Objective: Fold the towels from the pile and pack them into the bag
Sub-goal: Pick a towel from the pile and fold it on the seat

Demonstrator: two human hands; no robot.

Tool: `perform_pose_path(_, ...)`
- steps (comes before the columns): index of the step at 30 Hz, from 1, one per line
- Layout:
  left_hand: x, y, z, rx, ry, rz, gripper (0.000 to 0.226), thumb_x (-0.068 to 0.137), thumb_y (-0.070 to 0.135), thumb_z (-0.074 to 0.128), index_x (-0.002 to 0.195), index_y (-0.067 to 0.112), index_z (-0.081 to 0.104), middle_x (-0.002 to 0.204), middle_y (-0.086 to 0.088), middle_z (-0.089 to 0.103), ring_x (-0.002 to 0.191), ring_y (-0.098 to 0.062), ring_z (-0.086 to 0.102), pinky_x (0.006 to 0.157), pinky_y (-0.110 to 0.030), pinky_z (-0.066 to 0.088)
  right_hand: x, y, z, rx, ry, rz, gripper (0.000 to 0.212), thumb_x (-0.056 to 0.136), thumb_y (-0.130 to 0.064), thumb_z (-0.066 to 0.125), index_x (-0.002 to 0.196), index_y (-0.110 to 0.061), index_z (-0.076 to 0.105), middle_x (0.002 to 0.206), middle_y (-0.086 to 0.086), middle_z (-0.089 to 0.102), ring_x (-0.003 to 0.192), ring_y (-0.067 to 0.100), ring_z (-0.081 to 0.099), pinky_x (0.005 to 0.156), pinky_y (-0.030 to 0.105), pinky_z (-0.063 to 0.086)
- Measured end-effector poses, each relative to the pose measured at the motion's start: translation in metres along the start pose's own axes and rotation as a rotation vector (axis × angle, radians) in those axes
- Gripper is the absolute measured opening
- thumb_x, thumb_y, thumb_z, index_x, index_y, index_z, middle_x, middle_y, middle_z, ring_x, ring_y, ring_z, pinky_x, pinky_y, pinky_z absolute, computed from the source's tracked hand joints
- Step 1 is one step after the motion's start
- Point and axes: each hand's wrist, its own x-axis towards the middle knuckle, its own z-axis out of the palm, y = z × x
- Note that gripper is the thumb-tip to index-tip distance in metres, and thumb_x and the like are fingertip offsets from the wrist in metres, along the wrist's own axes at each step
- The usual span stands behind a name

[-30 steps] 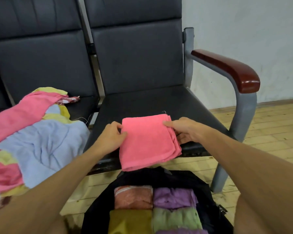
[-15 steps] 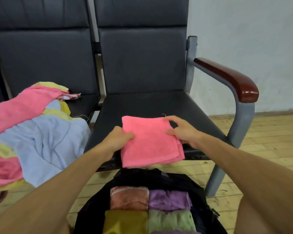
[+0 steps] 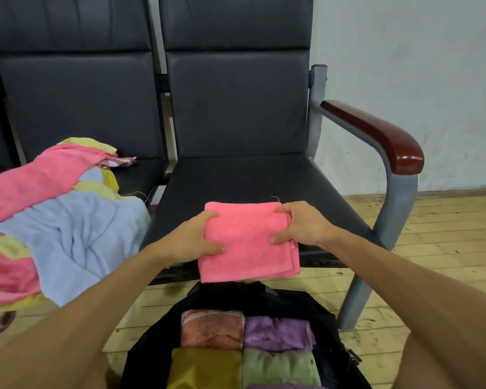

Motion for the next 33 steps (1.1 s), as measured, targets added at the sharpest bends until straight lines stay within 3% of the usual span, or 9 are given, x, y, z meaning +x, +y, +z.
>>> perform_pose_path(3, -0.003, -0.003, 0.001, 0.186, 0.015, -0.004, 0.067, 0.086, 0.035, 0.069, 0.141, 0.024, 0.033, 0.127, 0.004, 0.048, 0.104, -0.014, 0.053, 0.082, -0.026, 0.045, -0.004, -0.004, -0.001, -0.180, -0.022, -0.091, 0.049, 0.074, -0.028, 0.084, 0.117, -0.010, 0.067, 0.111, 0.000, 0.066, 0.104, 0.021, 0.063, 0.082, 0.028, 0.050)
perform_pose_path(6, -0.006, -0.008, -0.002, 0.348, 0.084, 0.024, 0.036, 0.087, 0.045, 0.064, 0.111, 0.025, 0.046, 0.109, 0.002, 0.053, 0.093, -0.019, 0.058, 0.082, -0.039, 0.052, -0.003, -0.003, -0.001, -0.257, -0.038, -0.143, 0.034, 0.080, -0.036, 0.078, 0.102, -0.012, 0.071, 0.098, 0.002, 0.069, 0.092, 0.019, 0.064, 0.079, 0.032, 0.052)
perform_pose_path(11, -0.013, -0.007, -0.009, 0.370, 0.167, 0.132, 0.033, 0.090, 0.038, 0.064, 0.100, 0.011, 0.049, 0.110, 0.003, 0.029, 0.088, -0.020, 0.052, 0.080, -0.034, 0.050, -0.005, -0.006, 0.004, -0.434, 0.030, -0.255, 0.037, 0.089, -0.044, 0.064, 0.106, -0.012, 0.057, 0.120, 0.005, 0.042, 0.115, 0.022, 0.035, 0.096, 0.029, 0.034)
perform_pose_path(16, -0.024, 0.000, -0.032, -0.011, 0.224, 0.102, 0.024, 0.086, 0.030, 0.069, 0.087, 0.013, 0.052, 0.087, -0.001, 0.058, 0.078, -0.016, 0.056, 0.066, -0.030, 0.044, -0.017, -0.023, -0.004, 0.086, -0.004, -0.222, 0.029, 0.091, -0.036, 0.065, 0.105, -0.012, 0.056, 0.103, -0.003, 0.059, 0.098, 0.013, 0.061, 0.072, 0.020, 0.050)
perform_pose_path(19, -0.035, 0.009, -0.036, -0.329, 0.247, 0.064, 0.028, 0.085, 0.032, 0.072, 0.088, 0.010, 0.055, 0.085, -0.002, 0.060, 0.077, -0.013, 0.059, 0.067, -0.028, 0.045, -0.019, -0.029, -0.006, 0.252, 0.018, -0.183, 0.029, 0.093, -0.036, 0.062, 0.112, -0.014, 0.056, 0.107, -0.005, 0.061, 0.099, 0.009, 0.063, 0.076, 0.021, 0.055)
perform_pose_path(24, -0.052, 0.014, -0.025, -0.577, 0.294, -0.053, 0.024, 0.091, 0.037, 0.062, 0.094, 0.014, 0.055, 0.093, -0.002, 0.062, 0.083, -0.016, 0.060, 0.064, -0.030, 0.049, -0.031, -0.035, 0.001, 0.341, -0.034, -0.135, 0.027, 0.100, -0.036, 0.050, 0.116, -0.014, 0.055, 0.116, 0.003, 0.062, 0.110, 0.017, 0.062, 0.095, 0.037, 0.053)
perform_pose_path(28, -0.070, 0.016, -0.008, -0.690, 0.247, -0.102, 0.036, 0.094, 0.041, 0.058, 0.096, 0.006, 0.064, 0.091, -0.008, 0.067, 0.081, -0.021, 0.064, 0.069, -0.034, 0.051, -0.047, -0.032, 0.022, 0.412, -0.121, -0.046, 0.040, 0.104, -0.034, 0.043, 0.094, -0.001, 0.062, 0.091, 0.018, 0.066, 0.083, 0.030, 0.065, 0.072, 0.041, 0.053)
perform_pose_path(30, -0.078, 0.017, 0.002, -0.847, 0.264, -0.238, 0.043, 0.088, 0.045, 0.066, 0.097, 0.003, 0.064, 0.091, -0.013, 0.069, 0.080, -0.024, 0.066, 0.069, -0.036, 0.056, -0.060, -0.029, 0.032, 0.548, -0.118, 0.080, 0.038, 0.103, -0.034, 0.045, 0.088, -0.004, 0.060, 0.079, 0.013, 0.061, 0.071, 0.023, 0.060, 0.062, 0.029, 0.050)
perform_pose_path(33, -0.089, 0.014, 0.016, -1.173, 0.151, -0.455, 0.049, 0.077, 0.043, 0.078, 0.109, 0.007, 0.067, 0.106, -0.015, 0.071, 0.095, -0.030, 0.068, 0.084, -0.044, 0.056, -0.073, -0.014, 0.046, 0.743, -0.112, 0.278, 0.036, 0.097, -0.041, 0.056, 0.092, -0.006, 0.064, 0.085, 0.013, 0.065, 0.073, 0.023, 0.063, 0.067, 0.031, 0.052)
